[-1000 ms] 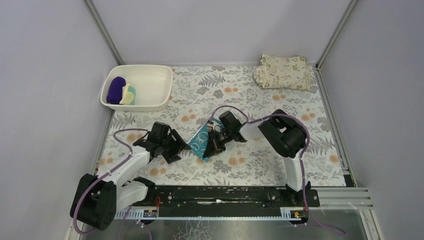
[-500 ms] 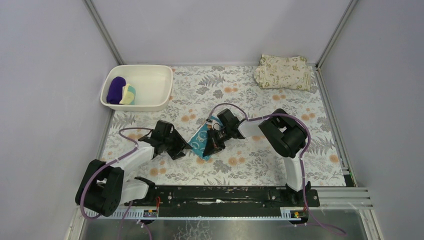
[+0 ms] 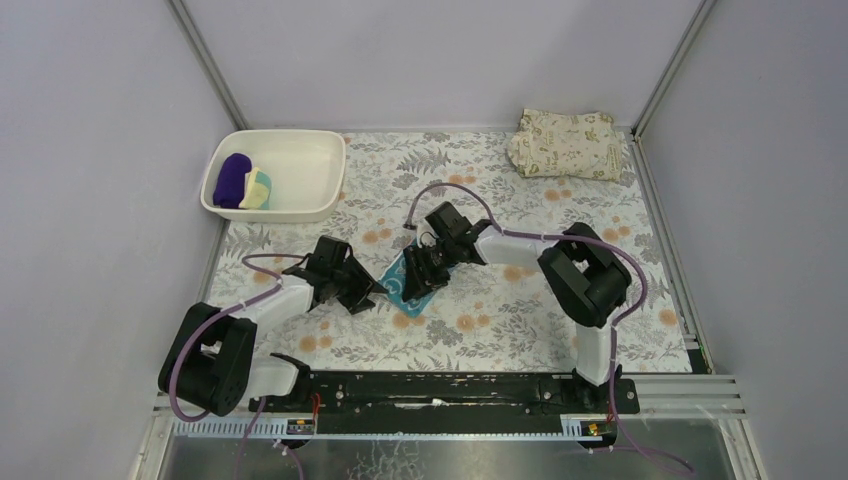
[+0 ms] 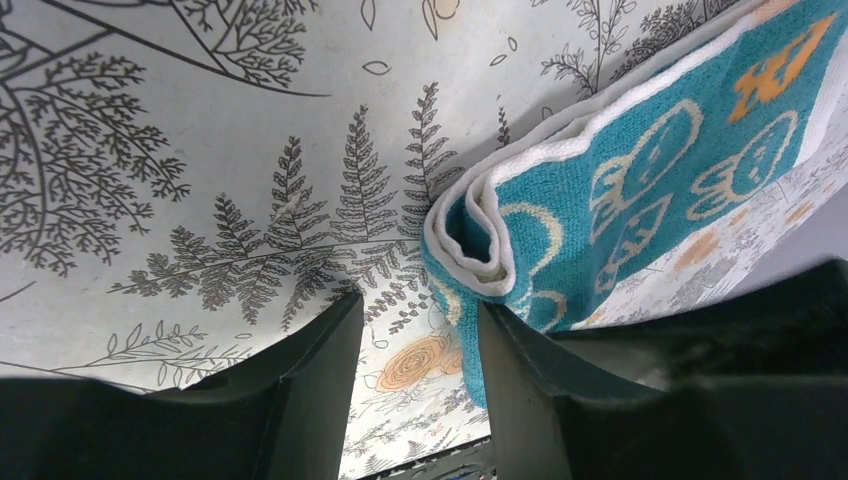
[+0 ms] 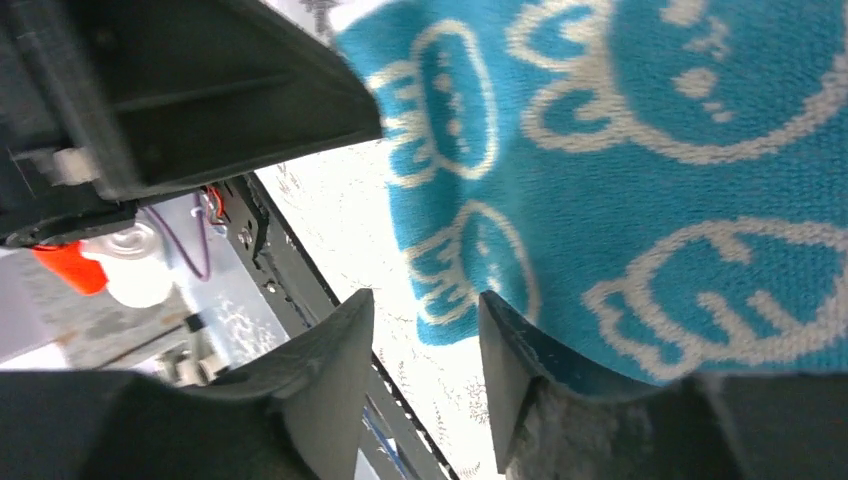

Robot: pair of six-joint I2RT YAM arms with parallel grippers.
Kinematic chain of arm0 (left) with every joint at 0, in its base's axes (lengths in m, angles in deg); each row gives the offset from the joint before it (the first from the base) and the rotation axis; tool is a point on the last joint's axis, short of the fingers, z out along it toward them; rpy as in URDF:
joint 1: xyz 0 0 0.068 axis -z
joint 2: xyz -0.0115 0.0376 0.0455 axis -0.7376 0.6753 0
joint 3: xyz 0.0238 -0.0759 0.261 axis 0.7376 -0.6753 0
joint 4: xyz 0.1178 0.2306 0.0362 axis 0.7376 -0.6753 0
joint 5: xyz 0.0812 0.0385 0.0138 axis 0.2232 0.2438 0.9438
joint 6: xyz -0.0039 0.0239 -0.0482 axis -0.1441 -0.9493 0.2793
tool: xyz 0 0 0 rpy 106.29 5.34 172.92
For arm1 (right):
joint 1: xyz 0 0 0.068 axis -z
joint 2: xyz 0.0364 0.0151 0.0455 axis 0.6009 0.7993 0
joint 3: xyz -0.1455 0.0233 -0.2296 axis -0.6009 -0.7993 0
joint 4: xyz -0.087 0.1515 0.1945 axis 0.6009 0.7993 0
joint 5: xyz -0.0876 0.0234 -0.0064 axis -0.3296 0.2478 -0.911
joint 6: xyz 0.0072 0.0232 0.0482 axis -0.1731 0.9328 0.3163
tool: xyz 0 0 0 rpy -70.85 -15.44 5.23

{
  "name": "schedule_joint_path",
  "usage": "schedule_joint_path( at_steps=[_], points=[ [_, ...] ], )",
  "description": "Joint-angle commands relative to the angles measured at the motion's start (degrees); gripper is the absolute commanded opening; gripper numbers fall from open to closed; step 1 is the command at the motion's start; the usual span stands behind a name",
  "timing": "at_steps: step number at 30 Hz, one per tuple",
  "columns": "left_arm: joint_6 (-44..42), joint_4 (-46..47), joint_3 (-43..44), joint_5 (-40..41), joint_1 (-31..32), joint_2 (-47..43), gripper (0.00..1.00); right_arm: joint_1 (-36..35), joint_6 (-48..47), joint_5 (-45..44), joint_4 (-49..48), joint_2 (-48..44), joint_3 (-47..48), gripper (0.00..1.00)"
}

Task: Roll the towels
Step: Roll the towel at the center of the board.

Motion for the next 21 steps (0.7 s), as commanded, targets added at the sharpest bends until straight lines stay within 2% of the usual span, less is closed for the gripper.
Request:
schedule_joint_path(
  at_steps=[1,5,9,21],
  points=[
    [0.25,-0.84,0.41,3.61,-0.26,1.31,0.46,-3.73,-9.54,-11.56,6.45,-7.20,3.21,0.53],
    [0.34,-1.18,1.16,3.64,-0.26,1.54,0.46,-7.19,-14.60,-19.71,6.53,-9.67,2.58,0.58],
    [0.40,-1.31,1.61,3.65,-0.27,1.78,0.46,-11.75,-19.04,-28.09,6.08,-10.54,1.84,0.58],
    [0.60,-1.36,1.96,3.56,-0.31,2.53,0.46,-19.84,-24.30,-43.04,0.07,-8.17,-1.93,0.57]
  ],
)
